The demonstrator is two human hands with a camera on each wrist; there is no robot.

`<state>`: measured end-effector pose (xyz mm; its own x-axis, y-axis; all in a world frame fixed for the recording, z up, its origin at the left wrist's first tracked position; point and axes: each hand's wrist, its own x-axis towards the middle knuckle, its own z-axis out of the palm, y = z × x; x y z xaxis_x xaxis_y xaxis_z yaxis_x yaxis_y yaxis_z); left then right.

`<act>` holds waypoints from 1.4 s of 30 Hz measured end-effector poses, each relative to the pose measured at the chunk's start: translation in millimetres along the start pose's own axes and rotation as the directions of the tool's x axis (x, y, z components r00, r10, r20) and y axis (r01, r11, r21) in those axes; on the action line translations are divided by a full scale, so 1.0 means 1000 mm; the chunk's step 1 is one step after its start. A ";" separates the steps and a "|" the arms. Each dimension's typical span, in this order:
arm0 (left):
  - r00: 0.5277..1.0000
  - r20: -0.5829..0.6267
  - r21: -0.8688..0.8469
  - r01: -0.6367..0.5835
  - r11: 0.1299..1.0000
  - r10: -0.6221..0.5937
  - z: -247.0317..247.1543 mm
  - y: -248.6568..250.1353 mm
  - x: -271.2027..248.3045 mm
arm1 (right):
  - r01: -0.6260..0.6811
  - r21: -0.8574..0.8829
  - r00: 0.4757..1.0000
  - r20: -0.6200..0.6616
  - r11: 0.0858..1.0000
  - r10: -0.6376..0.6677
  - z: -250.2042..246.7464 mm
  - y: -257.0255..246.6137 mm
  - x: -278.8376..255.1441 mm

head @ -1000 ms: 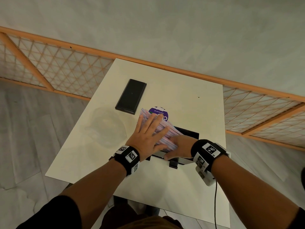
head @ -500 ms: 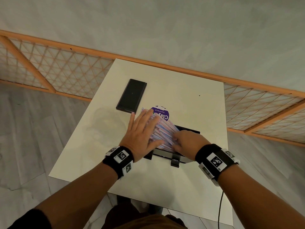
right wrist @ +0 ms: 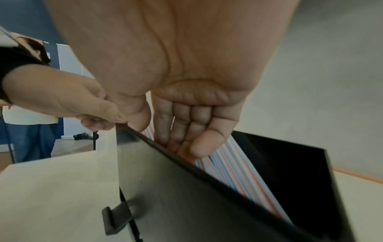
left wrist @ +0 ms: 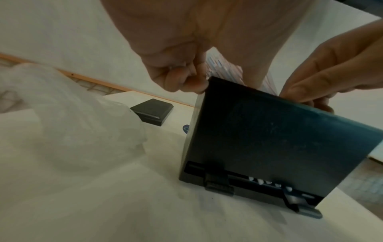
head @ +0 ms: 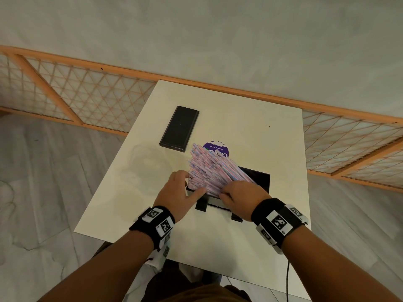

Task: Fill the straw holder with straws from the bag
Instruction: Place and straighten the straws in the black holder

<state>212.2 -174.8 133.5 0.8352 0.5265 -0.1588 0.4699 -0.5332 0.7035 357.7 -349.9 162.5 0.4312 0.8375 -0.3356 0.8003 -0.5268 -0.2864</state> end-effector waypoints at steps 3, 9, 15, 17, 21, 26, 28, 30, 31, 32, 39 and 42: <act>1.000 -0.001 -0.045 0.008 0.999 -0.009 0.001 0.005 0.002 | 0.028 0.079 0.998 -0.060 0.996 -0.023 -0.004 -0.006 -0.004; 0.998 -0.058 -0.064 -0.030 0.997 0.026 0.011 0.021 -0.004 | -0.006 0.162 0.998 -0.056 0.987 0.015 0.009 -0.010 -0.006; 0.997 0.032 -0.049 -0.065 0.997 0.067 0.010 0.026 0.000 | 0.004 0.263 0.993 -0.118 0.965 0.028 0.013 -0.004 -0.007; 0.987 0.100 0.030 -0.132 0.991 0.128 0.007 0.023 0.002 | 0.014 0.278 0.992 -0.127 0.960 0.022 0.013 -0.003 -0.008; 0.956 0.239 0.275 -0.233 0.933 0.169 0.001 0.019 0.008 | 0.005 0.274 0.993 -0.113 0.962 0.027 0.013 -0.004 -0.012; 0.927 0.326 0.257 -0.275 0.926 0.185 -0.008 0.012 0.019 | -0.018 0.269 0.991 -0.122 0.963 0.053 0.010 0.000 -0.017; 0.929 0.313 0.195 -0.265 0.944 0.196 -0.009 0.011 0.021 | -0.022 0.273 0.990 -0.129 0.962 0.059 0.008 0.002 -0.019; 0.941 0.287 0.145 -0.227 0.963 0.179 -0.011 0.012 0.022 | -0.024 0.268 0.988 -0.140 0.963 0.064 0.006 0.004 -0.021; 0.947 0.272 0.127 -0.211 0.969 0.170 -0.011 0.013 0.022 | -0.028 0.265 0.988 -0.142 0.964 0.068 0.005 0.005 -0.022; 0.952 0.255 0.116 -0.203 0.972 0.168 -0.011 0.014 0.023 | -0.033 0.264 0.987 -0.142 0.964 0.073 0.004 0.005 -0.024; 0.990 0.094 0.110 -0.118 0.987 0.108 -0.012 0.014 0.015 | 0.026 0.265 0.980 -0.196 0.964 0.027 0.002 0.000 -0.031; 0.993 0.073 0.094 -0.101 0.991 0.094 -0.014 0.012 0.008 | 0.048 0.204 0.989 -0.146 0.978 -0.018 0.004 -0.006 -0.029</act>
<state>220.4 -167.4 150.1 0.8942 0.4245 -0.1420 0.4082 -0.6430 0.6480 339.3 -371.7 170.7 0.4731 0.8589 -0.1962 0.7180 -0.5049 -0.4790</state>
